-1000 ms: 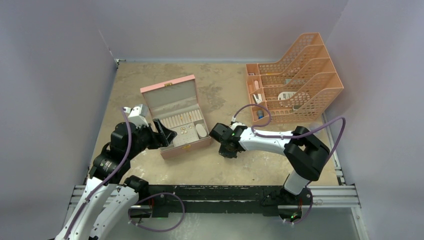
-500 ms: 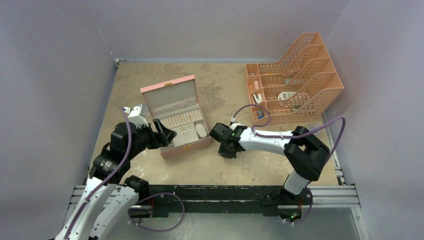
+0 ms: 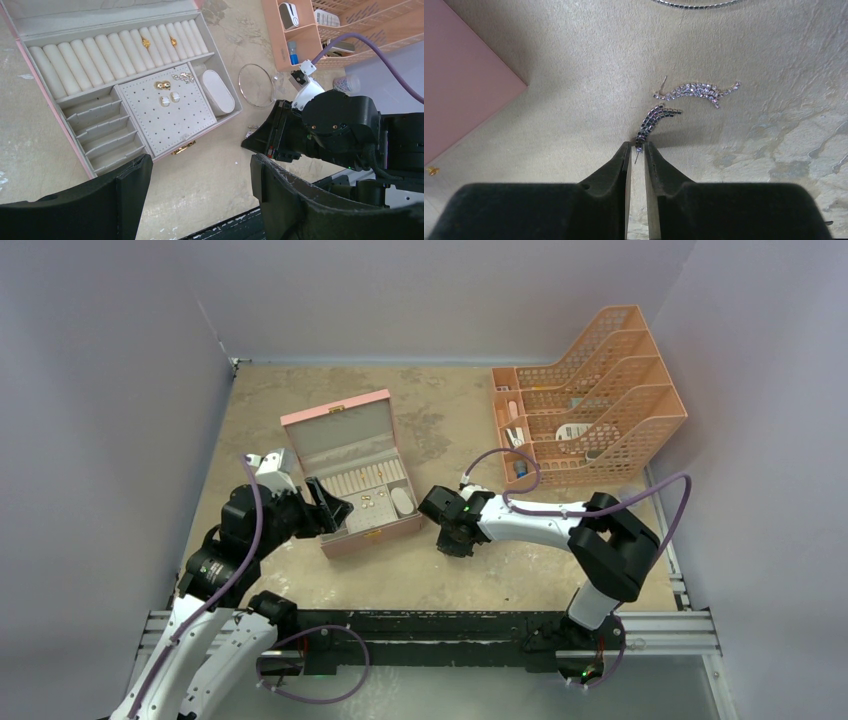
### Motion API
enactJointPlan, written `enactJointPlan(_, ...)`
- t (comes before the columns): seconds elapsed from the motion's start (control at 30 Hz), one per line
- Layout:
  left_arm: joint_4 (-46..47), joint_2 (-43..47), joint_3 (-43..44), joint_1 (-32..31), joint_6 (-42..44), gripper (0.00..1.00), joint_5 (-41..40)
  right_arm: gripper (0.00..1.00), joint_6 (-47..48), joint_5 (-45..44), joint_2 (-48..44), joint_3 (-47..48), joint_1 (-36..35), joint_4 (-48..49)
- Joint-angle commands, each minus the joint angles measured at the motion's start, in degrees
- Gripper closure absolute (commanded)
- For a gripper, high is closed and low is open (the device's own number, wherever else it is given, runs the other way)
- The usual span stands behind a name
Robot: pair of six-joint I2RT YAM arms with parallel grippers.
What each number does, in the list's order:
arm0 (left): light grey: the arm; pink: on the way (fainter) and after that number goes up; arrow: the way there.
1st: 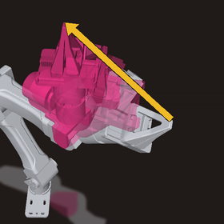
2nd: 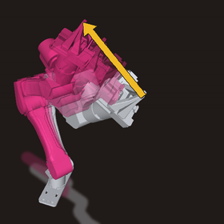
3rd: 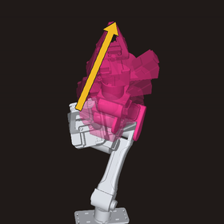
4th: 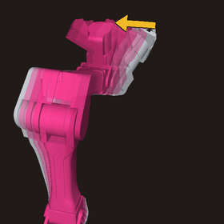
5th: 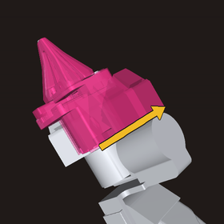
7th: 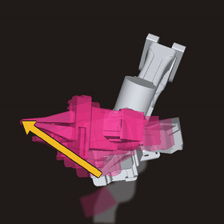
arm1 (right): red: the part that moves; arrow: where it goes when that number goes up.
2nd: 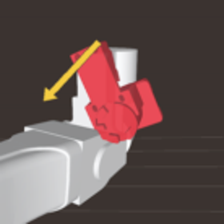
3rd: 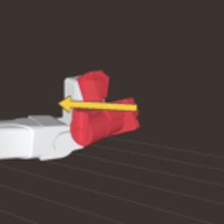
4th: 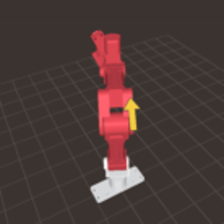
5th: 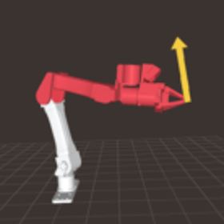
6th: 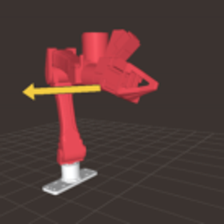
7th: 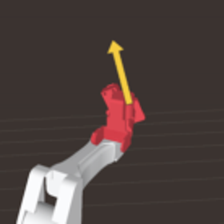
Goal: Organize the mixed jewelry
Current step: Pick up the jewelry from the center of the board.
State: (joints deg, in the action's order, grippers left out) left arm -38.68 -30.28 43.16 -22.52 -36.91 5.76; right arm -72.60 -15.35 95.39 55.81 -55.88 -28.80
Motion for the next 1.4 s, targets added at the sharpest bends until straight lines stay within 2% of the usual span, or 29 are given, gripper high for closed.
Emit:
enactJointPlan(0.0,1.94,0.48,-0.27,0.21,-0.62,0.28,-0.44,0.82,0.6,-0.2,-2.09,0.88,-0.3,-0.34)
enactJointPlan(0.2,1.94,0.55,-0.24,0.2,-0.74,0.28,-0.4,0.81,0.67,-0.91,-2.8,0.88,-0.28,-0.48)
enactJointPlan(1.07,2.03,0.46,-0.35,0.2,-0.74,0.28,-0.4,0.94,2.86,0.27,-1.61,0.8,-0.46,-0.39)
enactJointPlan(1.2,2.03,0.44,-0.35,0.2,-0.76,0.28,-0.41,1.0,2.87,0.91,-1.74,0.12,-0.46,0.49)
enactJointPlan(1.37,2.03,0.35,-0.35,0.2,-0.78,0.28,-0.4,1.0,2.94,2.07,-3.82,-0.6,-0.46,3.01)
